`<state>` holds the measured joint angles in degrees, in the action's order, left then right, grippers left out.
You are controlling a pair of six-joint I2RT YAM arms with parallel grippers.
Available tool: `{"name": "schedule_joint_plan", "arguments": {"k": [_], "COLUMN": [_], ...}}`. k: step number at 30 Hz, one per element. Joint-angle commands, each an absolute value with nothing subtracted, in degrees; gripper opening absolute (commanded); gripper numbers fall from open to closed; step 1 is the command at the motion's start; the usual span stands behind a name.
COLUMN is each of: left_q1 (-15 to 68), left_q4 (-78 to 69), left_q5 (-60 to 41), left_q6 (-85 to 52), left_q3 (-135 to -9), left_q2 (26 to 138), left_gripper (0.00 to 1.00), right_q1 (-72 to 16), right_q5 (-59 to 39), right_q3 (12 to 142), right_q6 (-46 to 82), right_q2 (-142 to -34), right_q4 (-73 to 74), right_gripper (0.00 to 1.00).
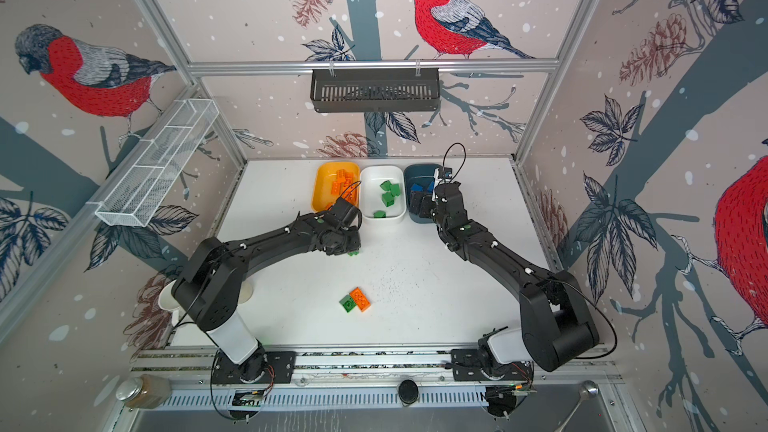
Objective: Sort the legos into containers by color
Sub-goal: 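Carry the green brick into the white bin and open the left gripper, then grasp the last green brick with the right gripper while the left draws back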
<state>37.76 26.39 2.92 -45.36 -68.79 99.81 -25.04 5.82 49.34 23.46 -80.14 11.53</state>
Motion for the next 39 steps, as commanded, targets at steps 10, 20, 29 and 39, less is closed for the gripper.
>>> {"name": "schedule_joint_plan", "arguments": {"k": [10,20,29,39], "left_q1": [35.55,32.06,31.39,31.12], "left_q4": [26.69,29.94,33.71,29.89], "left_q5": [5.47,4.57,2.33,3.18], "left_q6": [-33.27,-30.24,-29.33,-29.04], "left_q3": [-99.16,-115.81,-126.26,-114.56], "left_q2": [116.51,130.83,136.22,122.98], "left_gripper": [0.26,0.27,0.65,0.83], "right_q1": [-23.26,-18.06,-24.00,-36.78], "right_q5": [6.42,-10.28,-9.86,-7.37], "right_q3": [47.00,40.96,42.16,41.91], "right_q6": [29.12,28.33,21.06,3.30], "right_q2": [-74.70,-70.23,-71.53,-76.77], "right_q4": [12.15,17.89,14.89,14.40], "right_gripper": [1.00,1.00,1.00,1.00]}}
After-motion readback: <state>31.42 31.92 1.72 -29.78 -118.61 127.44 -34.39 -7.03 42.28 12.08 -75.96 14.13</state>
